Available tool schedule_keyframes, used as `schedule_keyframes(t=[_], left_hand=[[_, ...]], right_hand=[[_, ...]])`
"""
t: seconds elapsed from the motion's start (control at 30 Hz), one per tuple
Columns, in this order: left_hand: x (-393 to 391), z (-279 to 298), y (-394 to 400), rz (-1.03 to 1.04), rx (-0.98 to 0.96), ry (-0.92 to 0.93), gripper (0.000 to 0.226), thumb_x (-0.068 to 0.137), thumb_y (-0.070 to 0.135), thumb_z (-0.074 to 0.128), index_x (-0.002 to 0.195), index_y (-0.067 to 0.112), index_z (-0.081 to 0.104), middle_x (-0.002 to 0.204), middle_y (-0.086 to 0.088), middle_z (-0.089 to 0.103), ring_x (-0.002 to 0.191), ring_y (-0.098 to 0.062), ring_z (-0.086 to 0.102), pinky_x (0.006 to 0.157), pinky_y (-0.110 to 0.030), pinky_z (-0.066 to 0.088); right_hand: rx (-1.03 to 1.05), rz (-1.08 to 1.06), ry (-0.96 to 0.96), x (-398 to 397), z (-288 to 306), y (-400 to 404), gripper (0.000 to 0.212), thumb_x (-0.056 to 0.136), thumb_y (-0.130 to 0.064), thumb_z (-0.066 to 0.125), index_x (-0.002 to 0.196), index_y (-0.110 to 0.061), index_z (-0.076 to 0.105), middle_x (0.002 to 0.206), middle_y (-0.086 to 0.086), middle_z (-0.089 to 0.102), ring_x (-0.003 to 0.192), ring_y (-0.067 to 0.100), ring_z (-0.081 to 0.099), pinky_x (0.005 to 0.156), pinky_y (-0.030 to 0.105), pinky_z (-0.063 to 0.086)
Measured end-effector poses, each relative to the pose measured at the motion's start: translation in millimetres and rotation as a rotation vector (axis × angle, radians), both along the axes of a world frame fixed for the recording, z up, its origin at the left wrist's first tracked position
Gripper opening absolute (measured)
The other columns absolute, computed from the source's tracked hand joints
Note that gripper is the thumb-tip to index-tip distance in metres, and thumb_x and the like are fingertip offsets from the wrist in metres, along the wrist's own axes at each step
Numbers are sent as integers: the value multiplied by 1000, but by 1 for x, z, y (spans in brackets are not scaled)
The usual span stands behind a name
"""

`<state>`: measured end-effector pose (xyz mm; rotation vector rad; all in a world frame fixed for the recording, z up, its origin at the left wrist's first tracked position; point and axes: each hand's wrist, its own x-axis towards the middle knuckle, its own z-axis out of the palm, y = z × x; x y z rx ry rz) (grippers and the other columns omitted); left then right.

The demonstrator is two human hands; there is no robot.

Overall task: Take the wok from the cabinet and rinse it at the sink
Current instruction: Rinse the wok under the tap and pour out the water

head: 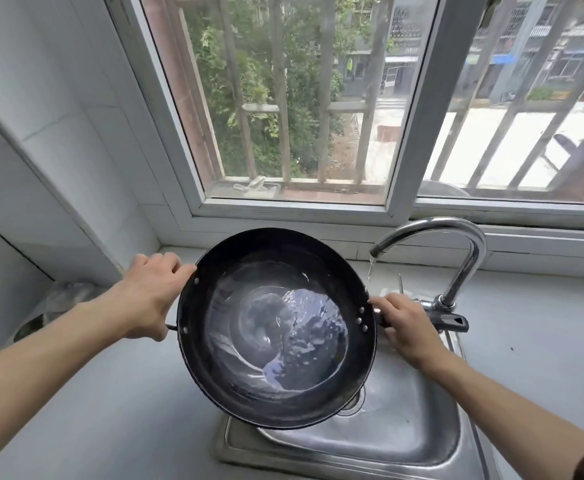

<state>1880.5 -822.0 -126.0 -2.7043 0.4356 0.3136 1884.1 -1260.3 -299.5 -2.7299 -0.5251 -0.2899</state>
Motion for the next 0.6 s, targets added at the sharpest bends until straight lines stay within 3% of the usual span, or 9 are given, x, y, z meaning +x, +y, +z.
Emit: schedule_keyframes(t=[0.2,0.43,0.6], left_hand=[[11,-13,-7,-42,-78,-53,103,46,38,75,139,30,32,116,6,38,106,-18,42,88,-32,29],[27,-31,-5,-71,-135,-197,113,26,24,84,132,18,47,104,-1,46,90,-25,51,80,-38,35],[33,-39,-1,-97,-198,-307,114,22,6,82,131,12,47,111,-9,46,94,-32,50,78,-44,36]], right_hand=[[-30,-55,0,-1,8,-15,70,57,5,75,118,-23,57,96,-3,56,86,24,53,70,42,46],[-55,-89,-79,3,21,-19,70,50,9,69,113,-19,58,88,-2,53,79,26,51,63,38,41],[-66,-97,-120,3,23,-14,75,45,11,70,112,-18,52,87,3,53,76,29,52,60,40,42]])
